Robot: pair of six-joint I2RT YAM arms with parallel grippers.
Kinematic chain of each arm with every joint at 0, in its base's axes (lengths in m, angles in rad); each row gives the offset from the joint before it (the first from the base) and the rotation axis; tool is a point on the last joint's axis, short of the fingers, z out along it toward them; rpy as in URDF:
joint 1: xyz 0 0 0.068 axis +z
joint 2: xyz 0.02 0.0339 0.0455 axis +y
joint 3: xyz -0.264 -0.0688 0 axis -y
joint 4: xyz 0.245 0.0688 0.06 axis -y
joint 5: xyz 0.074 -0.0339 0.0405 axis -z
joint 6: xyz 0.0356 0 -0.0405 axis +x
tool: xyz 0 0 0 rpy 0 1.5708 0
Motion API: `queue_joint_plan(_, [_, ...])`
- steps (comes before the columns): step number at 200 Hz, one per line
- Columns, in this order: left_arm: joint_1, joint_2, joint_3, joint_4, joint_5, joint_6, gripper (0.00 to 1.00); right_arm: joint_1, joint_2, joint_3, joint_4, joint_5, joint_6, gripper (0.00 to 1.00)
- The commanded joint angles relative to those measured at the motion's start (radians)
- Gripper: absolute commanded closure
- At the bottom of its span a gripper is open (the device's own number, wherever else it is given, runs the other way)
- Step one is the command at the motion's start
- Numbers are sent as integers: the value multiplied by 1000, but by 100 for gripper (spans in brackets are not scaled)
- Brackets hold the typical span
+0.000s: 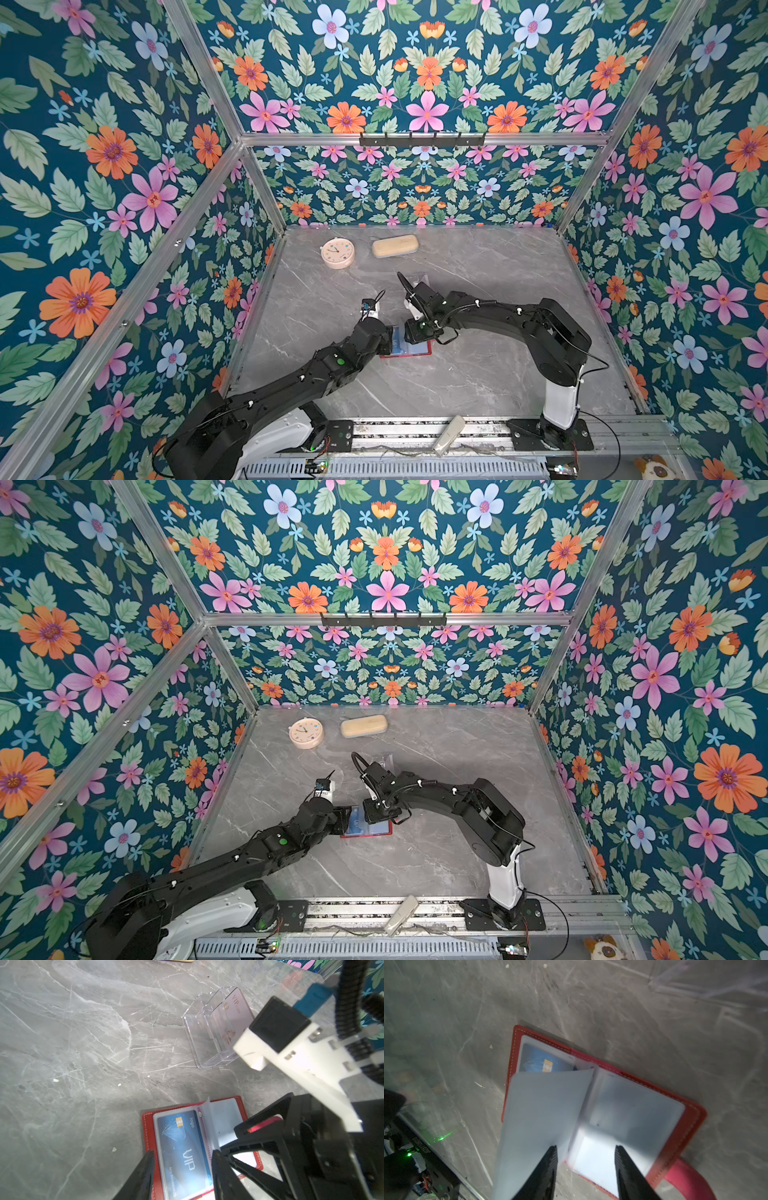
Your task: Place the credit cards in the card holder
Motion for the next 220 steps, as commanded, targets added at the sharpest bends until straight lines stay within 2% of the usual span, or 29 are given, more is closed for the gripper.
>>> queue_joint_plan(1, [0, 2, -4, -9, -1, 15, 53, 1, 16, 5, 31, -47, 15, 60])
queue_joint_plan(78, [0, 67, -7, 43, 81, 35, 57, 1, 71, 13, 33, -62, 31, 77])
queue_joint_plan(128, [0, 192, -19, 165, 149, 4, 67, 1, 58, -8, -14, 15, 48, 79])
queue_joint_plan(180, [0, 294, -8, 201, 186, -16, 69, 1, 21, -45, -52, 90, 68, 79])
queue_joint_plan(220, [0, 303, 11, 188, 205, -13, 69, 1, -4, -69, -69, 119, 70, 79])
